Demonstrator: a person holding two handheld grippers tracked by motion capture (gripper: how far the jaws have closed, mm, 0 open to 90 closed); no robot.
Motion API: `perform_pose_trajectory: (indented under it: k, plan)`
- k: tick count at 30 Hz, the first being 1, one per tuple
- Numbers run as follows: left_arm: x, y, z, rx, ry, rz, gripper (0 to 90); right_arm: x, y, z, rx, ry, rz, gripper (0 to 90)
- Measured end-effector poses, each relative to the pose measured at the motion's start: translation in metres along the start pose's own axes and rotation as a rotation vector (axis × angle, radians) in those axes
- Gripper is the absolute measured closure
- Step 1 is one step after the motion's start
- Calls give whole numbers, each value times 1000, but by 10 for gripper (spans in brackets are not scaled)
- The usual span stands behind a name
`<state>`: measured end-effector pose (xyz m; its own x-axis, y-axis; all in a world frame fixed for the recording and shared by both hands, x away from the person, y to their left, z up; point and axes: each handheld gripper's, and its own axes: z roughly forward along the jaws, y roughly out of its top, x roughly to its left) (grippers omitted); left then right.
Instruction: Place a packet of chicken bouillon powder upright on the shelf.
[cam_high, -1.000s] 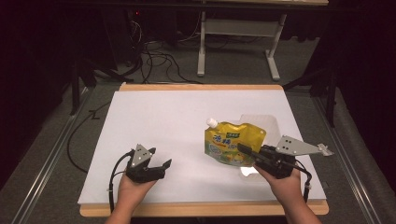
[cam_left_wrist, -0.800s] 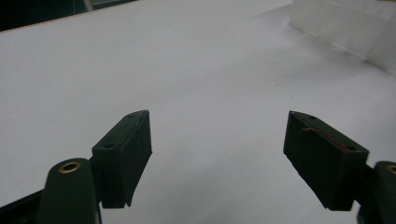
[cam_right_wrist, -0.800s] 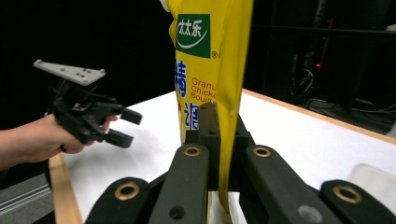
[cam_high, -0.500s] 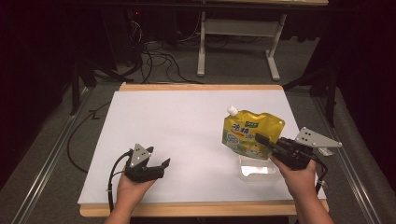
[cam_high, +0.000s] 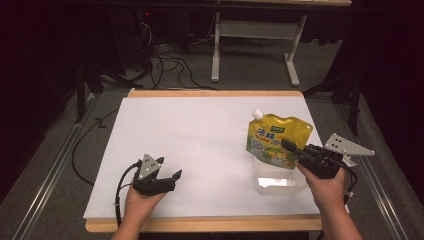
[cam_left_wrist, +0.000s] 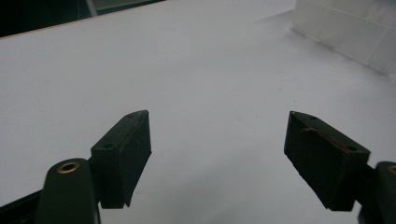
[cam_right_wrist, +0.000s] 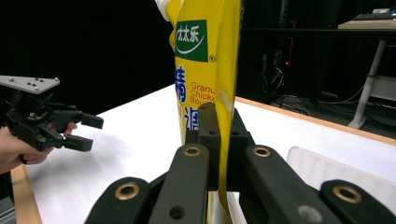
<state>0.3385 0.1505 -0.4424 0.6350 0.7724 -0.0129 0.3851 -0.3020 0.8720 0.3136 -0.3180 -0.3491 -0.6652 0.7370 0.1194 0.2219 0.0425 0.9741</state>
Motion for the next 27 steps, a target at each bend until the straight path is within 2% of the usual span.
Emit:
perform_pose_trajectory:
  k: [7,10,22,27]
  plan:
    - [0,0,1,2,-4,4,236,-9,9,4,6,-9,-5,900]
    - [0,0,2,5,-10,8,236,-15,13,6,-8,-10,-3,900]
    - [-2,0,4,5,-15,0,236,-40,-2,1,-4,-45,24,900]
    - [-1,0,5,11,-17,3,236,-49,-5,1,-8,-35,44,900]
